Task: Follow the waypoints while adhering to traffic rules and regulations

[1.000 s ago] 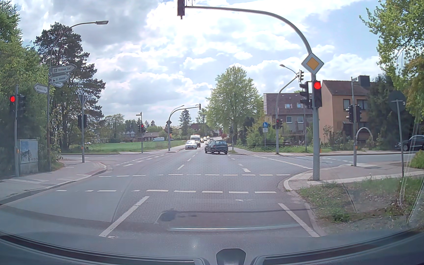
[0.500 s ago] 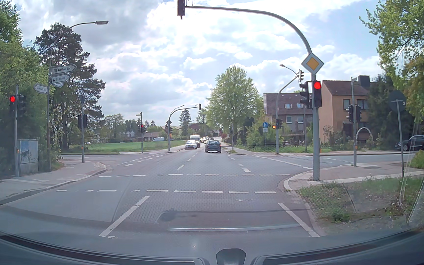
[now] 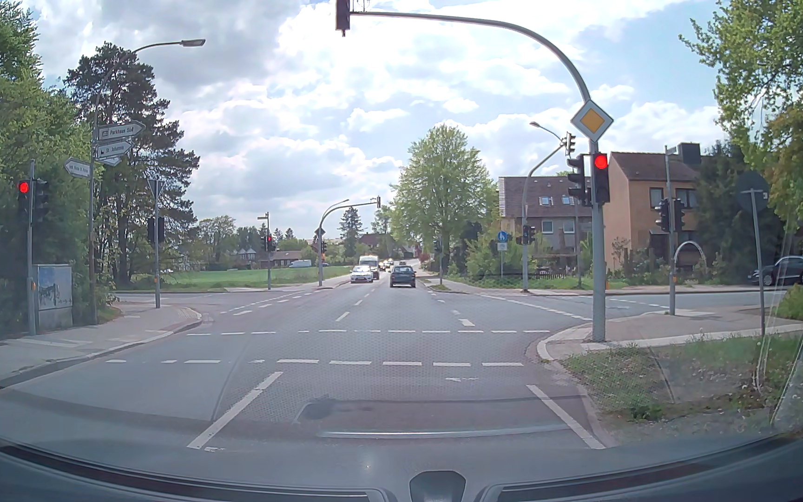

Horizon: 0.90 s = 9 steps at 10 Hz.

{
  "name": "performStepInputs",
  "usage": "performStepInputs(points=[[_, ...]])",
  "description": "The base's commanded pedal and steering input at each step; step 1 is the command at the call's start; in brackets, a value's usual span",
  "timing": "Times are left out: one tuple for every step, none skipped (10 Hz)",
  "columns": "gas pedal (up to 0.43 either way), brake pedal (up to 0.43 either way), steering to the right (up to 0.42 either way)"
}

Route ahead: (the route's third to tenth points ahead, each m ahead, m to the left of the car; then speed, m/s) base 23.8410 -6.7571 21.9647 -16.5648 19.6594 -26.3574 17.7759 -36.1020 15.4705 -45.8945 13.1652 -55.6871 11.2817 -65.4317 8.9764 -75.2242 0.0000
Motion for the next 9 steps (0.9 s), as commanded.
performStepInputs(points=[[0.000, 0.207, -0.014], [0.000, 0.207, -0.014], [0.000, 0.207, -0.014], [0.000, 0.207, -0.014], [0.000, 0.207, -0.014], [0.000, 0.207, -0.014], [0.000, 0.207, -0.014], [0.000, 0.183, -0.014], [0.000, 0.110, -0.014]])
